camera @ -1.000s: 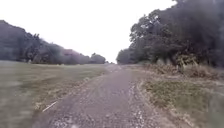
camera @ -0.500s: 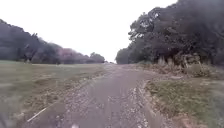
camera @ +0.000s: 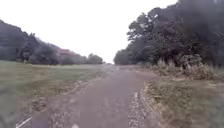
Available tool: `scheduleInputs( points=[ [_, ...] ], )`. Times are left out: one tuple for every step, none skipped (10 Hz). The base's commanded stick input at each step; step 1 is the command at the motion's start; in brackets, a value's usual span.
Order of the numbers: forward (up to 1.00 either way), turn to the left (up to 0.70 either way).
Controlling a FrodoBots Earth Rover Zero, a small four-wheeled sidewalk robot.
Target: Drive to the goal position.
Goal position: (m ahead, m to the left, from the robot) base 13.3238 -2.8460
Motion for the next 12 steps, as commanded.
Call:
scheduleInputs(
  points=[
    [0.6, -0.14],
    [0.6, -0.14],
    [0.6, -0.14],
    [0.6, -0.14],
    [0.6, -0.14],
    [0.6, -0.14],
    [0.6, -0.14],
    [0.6, -0.14],
    [0.6, -0.14],
    [0.6, -0.14],
    [0.6, -0.14],
    [0.6, -0.14]
  ],
)
